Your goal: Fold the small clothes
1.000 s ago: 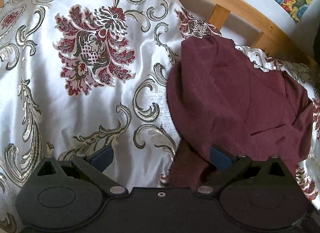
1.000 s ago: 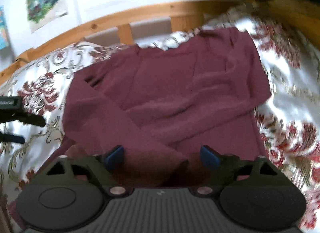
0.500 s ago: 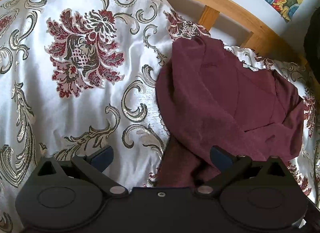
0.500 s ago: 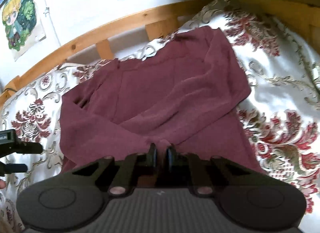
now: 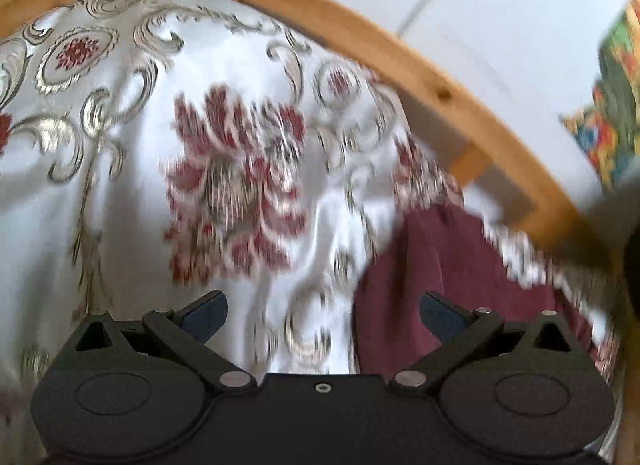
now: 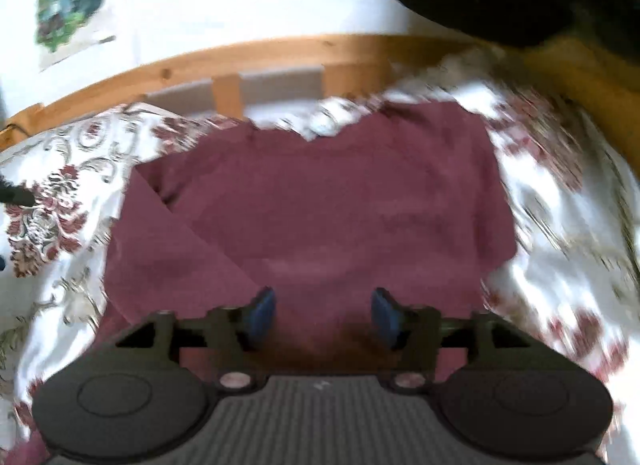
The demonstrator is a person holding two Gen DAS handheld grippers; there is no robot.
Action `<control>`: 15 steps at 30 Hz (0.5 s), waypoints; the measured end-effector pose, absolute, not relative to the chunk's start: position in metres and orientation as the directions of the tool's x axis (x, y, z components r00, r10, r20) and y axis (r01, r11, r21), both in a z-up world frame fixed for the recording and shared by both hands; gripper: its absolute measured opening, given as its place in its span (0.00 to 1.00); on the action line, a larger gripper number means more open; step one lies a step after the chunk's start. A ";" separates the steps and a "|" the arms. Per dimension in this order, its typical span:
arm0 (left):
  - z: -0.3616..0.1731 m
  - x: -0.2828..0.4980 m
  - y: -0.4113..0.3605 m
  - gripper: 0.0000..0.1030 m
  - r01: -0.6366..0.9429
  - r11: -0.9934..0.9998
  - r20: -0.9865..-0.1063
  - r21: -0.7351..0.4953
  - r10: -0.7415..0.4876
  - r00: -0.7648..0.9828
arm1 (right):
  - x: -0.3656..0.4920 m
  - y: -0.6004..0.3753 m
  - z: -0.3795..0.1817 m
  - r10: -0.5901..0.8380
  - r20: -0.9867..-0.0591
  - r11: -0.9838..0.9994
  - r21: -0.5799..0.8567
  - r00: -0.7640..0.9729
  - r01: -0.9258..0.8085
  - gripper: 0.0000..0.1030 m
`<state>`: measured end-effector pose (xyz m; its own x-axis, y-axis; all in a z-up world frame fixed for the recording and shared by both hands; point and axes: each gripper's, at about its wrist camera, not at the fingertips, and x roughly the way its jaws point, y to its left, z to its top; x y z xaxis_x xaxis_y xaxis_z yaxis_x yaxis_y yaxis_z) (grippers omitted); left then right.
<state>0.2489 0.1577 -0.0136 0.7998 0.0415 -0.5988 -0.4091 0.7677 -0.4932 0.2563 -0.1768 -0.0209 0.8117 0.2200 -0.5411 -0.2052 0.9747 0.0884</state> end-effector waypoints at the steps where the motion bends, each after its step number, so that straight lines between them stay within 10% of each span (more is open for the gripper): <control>1: -0.015 0.254 0.165 0.97 -0.410 0.762 -0.586 -0.501 0.050 0.809 | 0.266 -0.165 -0.016 0.244 -0.535 0.969 0.101 0.809 -0.226 0.68; 15: -0.068 0.330 0.153 0.74 -0.294 0.840 -0.657 -0.456 -0.094 0.748 | 0.447 -0.012 0.016 0.601 -0.592 0.788 0.329 0.537 -0.520 0.71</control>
